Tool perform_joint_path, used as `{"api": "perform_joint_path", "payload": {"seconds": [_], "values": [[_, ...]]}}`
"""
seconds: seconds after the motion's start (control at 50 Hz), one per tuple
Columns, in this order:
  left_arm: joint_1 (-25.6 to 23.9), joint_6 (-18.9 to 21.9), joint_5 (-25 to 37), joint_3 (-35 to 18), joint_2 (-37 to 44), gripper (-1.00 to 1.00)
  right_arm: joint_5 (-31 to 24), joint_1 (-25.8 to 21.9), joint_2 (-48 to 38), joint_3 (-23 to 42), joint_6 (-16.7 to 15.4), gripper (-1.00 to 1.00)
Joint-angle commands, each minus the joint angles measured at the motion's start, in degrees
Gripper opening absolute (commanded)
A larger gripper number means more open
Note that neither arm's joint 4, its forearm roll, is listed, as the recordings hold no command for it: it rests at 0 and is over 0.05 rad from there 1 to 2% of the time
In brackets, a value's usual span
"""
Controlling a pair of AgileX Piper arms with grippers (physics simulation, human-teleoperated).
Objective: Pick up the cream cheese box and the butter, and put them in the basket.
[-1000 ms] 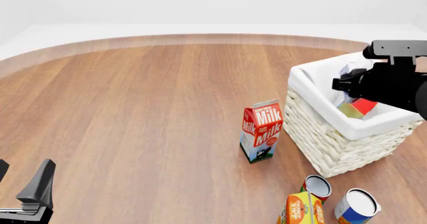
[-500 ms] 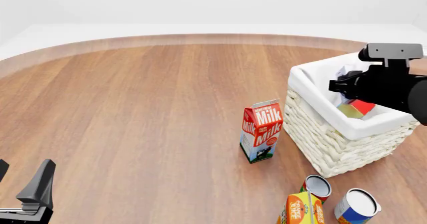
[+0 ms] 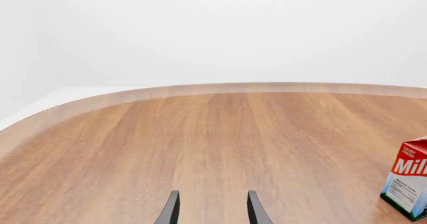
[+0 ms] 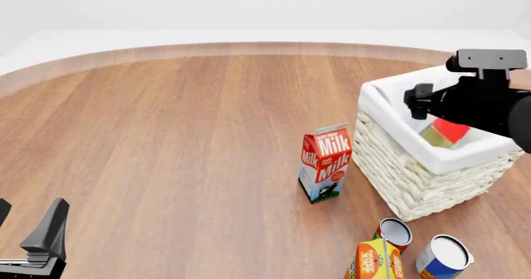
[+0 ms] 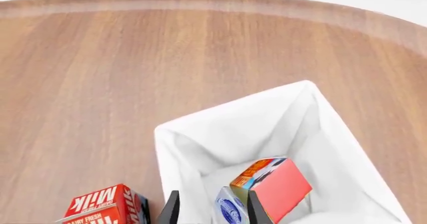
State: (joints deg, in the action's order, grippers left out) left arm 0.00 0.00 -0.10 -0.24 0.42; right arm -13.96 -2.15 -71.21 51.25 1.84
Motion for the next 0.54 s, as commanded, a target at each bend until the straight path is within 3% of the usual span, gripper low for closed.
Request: {"api": "perform_joint_path", "payload": {"seconds": [0.02, 0.48, 0.54], "values": [[0.00, 0.00, 0.00, 0.00, 0.00, 1.00, -1.71, -0.51, 1.91, 0.92, -0.37, 1.00], [0.00, 0.00, 0.00, 0.00, 0.00, 1.00, -8.21, -4.37, 10.25, 1.25, -1.45, 1.00], [0.00, 0.00, 0.00, 0.00, 0.00, 1.00, -12.39, -6.26, 13.96, 3.14, -2.53, 1.00]]}}
